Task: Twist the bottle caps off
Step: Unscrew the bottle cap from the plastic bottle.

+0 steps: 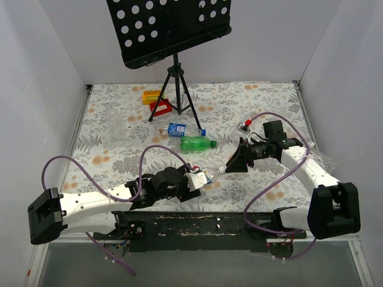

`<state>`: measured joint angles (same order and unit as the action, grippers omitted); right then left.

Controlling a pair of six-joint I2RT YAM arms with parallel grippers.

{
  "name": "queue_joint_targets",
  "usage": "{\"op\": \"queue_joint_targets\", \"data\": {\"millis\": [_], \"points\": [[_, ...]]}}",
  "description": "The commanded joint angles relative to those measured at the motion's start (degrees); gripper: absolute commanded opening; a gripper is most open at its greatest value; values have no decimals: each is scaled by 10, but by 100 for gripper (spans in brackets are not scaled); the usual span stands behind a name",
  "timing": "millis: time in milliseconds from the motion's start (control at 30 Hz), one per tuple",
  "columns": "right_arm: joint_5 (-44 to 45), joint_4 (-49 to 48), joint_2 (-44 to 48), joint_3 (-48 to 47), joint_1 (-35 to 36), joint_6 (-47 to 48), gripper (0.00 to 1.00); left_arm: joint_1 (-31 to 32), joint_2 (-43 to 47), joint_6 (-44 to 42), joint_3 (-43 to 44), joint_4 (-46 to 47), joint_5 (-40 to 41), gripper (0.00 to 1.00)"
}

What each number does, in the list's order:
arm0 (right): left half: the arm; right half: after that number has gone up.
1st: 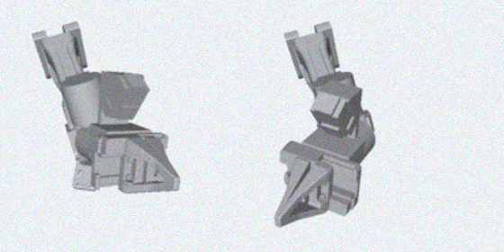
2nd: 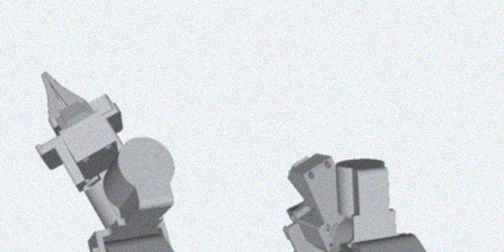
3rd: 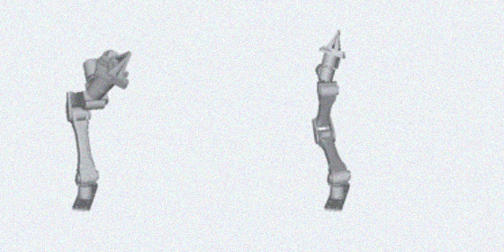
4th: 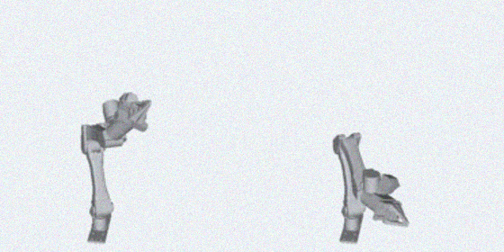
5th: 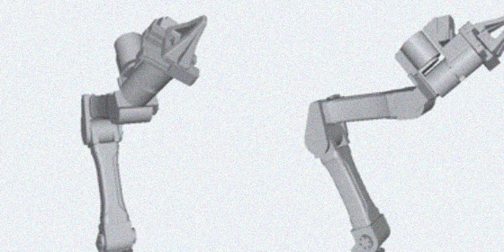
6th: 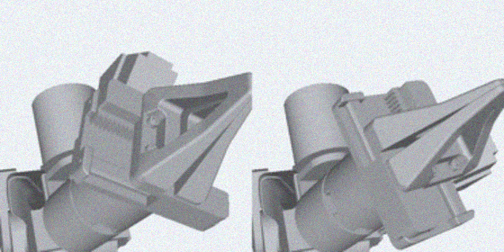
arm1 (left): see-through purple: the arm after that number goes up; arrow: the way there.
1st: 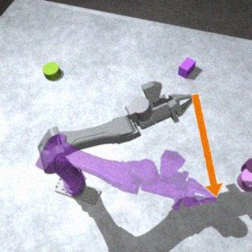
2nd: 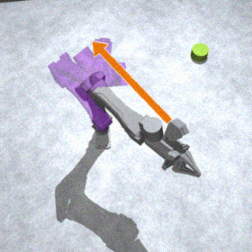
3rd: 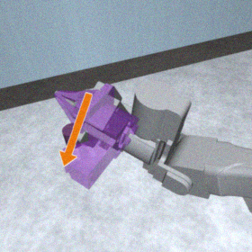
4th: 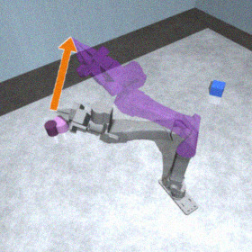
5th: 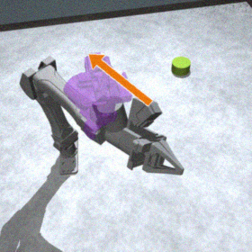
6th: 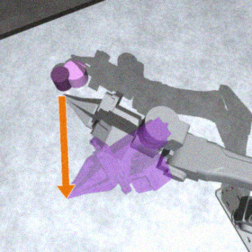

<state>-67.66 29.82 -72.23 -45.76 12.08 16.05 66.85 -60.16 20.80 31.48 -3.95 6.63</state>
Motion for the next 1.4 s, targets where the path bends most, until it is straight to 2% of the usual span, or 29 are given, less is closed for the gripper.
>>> {"op": "queue_joint_targets", "data": {"millis": [0, 933, 1133, 1367], "points": [[-47, -36, -12, 0, 19, -37, 65, 5, -5, -7, 7, 36, 8, 0], [9, -51, -53, -2, 41, -53, 72, 6, 22, -1, 0, 66, 10, 0], [-22, -57, -49, -2, 40, -60, 65, 6, 19, 1, -2, 68, 7, 0], [-74, -99, -34, 5, 31, -102, 68, 6, 13, -4, -5, 64, 6, 0]]}}
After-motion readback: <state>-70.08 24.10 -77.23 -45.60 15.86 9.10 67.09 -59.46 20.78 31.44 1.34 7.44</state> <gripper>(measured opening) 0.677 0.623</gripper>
